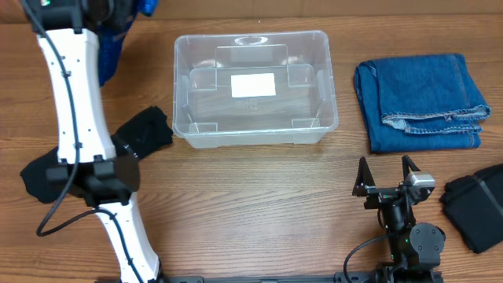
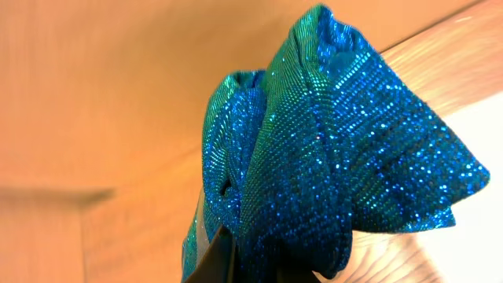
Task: Pack container
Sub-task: 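Carry the sparkly fabric with the left gripper into the bin's left side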
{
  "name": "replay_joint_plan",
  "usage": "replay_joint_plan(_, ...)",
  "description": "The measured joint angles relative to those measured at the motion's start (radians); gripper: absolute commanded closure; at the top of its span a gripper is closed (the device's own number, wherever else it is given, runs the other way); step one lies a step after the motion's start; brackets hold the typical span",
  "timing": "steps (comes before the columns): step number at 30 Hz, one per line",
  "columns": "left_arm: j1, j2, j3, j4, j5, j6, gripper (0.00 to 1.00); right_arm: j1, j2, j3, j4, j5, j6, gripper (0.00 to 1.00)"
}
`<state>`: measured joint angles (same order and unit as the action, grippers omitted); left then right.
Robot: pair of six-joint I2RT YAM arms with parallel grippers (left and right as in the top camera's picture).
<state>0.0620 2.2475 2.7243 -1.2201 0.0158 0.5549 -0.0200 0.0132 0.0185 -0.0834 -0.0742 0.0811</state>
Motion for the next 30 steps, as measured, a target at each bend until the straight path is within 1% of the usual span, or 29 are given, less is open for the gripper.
replay_joint_plan(1,-0.032,0.0,0.025,-0.008,-0.001,0.024,0.96,0.0,0.0,0.0,0.0,0.0,-0.001,0.0)
replay_joint_plan(2,-0.105,0.0,0.066,-0.017,-0.001,0.074,0.96,0.0,0.0,0.0,0.0,0.0,0.0,0.0)
replay_joint_plan(3,-0.139,0.0,0.077,-0.018,-0.001,0.097,0.96,0.0,0.0,0.0,0.0,0.0,0.0,0.0)
replay_joint_plan(4,-0.2,0.0,0.085,-0.018,-0.012,0.153,0.96,0.0,0.0,0.0,-0.001,0.0,-0.001,0.0)
replay_joint_plan(5,-0.242,0.0,0.085,-0.02,-0.025,0.181,0.96,0.0,0.0,0.0,0.0,0.0,-0.001,0.0)
replay_joint_plan(6,-0.303,0.0,0.085,-0.02,-0.062,0.218,0.96,0.0,0.0,0.0,0.0,0.0,0.0,0.0)
replay_joint_plan(9,-0.419,0.0,0.085,-0.006,-0.126,0.305,0.96,0.0,0.0,0.0,0.0,0.0,0.0,0.0)
replay_joint_plan(10,-0.436,0.0,0.085,-0.007,-0.132,0.327,0.96,0.0,0.0,0.0,0.0,0.0,0.0,0.0)
replay_joint_plan(12,-0.454,0.0,0.085,-0.016,-0.147,0.395,0.96,0.0,0.0,0.0,-0.001,0.0,0.0,0.0)
replay_joint_plan(16,-0.452,0.0,0.071,-0.06,-0.163,0.472,0.96,0.0,0.0,0.0,-0.001,0.0,0.0,0.0)
replay_joint_plan(18,-0.446,0.0,0.02,-0.071,-0.162,0.52,0.96,0.0,0.0,0.0,0.0,0.0,0.0,0.0)
replay_joint_plan(20,-0.439,0.0,-0.071,-0.069,-0.158,0.584,0.96,0.0,0.0,0.0,0.0,0.001,0.0,0.0)
replay_joint_plan(24,-0.435,0.0,-0.185,-0.002,-0.138,0.658,0.96,0.0,0.0,0.0,0.0,0.0,0.0,0.0)
replay_joint_plan(27,-0.435,0.0,-0.212,0.047,-0.114,0.689,0.96,0.0,0.0,0.0,0.0,0.0,0.0,0.0)
replay_joint_plan(30,-0.435,0.0,-0.262,0.072,-0.105,0.776,0.96,0.0,0.0,0.0,0.0,0.0,0.0,0.0)
